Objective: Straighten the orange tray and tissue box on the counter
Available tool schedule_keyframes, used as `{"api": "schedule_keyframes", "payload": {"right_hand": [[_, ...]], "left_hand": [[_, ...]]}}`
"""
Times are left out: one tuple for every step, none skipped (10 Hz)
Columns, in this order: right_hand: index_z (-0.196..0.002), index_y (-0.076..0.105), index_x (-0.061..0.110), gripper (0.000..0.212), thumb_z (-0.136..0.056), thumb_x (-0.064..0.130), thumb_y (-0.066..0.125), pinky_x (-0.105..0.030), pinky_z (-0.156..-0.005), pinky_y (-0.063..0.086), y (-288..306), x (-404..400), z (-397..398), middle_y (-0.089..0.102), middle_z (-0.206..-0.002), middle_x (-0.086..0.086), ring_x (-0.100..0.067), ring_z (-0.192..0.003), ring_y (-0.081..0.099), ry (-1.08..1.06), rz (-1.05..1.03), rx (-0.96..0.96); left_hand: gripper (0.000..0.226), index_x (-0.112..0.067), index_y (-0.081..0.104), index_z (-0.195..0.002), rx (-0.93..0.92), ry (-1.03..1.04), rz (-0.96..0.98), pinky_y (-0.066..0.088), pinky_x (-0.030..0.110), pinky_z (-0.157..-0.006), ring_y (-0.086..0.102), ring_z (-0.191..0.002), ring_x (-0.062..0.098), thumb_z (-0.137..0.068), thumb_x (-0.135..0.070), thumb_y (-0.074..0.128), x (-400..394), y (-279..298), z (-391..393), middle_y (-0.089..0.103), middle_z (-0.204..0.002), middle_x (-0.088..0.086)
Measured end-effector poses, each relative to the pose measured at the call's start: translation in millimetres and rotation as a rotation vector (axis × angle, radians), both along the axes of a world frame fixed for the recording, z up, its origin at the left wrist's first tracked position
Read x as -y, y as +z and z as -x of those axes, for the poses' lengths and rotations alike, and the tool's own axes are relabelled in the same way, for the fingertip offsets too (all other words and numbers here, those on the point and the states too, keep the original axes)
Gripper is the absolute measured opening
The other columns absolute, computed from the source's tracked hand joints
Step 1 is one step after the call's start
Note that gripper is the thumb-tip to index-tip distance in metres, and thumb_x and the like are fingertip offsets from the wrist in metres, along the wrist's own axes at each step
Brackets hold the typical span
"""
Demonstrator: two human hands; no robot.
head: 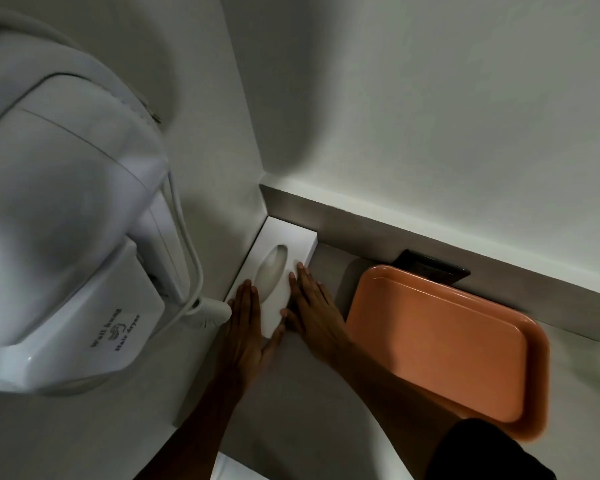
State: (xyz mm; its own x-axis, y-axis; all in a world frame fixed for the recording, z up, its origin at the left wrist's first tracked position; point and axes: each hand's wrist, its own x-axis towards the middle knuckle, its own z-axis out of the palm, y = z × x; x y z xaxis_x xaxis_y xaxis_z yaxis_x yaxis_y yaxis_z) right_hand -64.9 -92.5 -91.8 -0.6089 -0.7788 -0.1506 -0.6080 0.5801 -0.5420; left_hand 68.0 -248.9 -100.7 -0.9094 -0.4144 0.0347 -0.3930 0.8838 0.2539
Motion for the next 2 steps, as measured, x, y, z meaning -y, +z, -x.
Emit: {"api": "schedule_keyframes", "payload": {"right_hand": [[-0.180,-0.002,0.017,0.079,-0.121,0.047,0.041,-0.042,-0.145,0.002,14,-4,-9,-0.014,-0.189,-0.003,-0.018,-0.175,-0.012,-0.075,0.012,0.062],[-0.180,0.000,0.019,0.076,-0.121,0.046,0.040,-0.039,-0.144,0.003,22,-16,-19,-0.015,-0.186,0.003,-0.014,-0.173,-0.012,-0.126,0.076,0.035]], "left_hand": [[0.099,0.001,0.025,-0.168,-0.009,0.013,-0.015,-0.011,0.024,-0.137,0.030,-0.164,0.037,-0.103,-0.073,0.036,-6,16,-5,0.026,-0.178,0.019],[0.097,-0.005,0.023,-0.169,-0.069,0.019,-0.052,0.002,0.035,-0.139,0.026,-0.166,0.036,-0.103,-0.076,0.026,-13,18,-12,0.022,-0.180,0.015]]}}
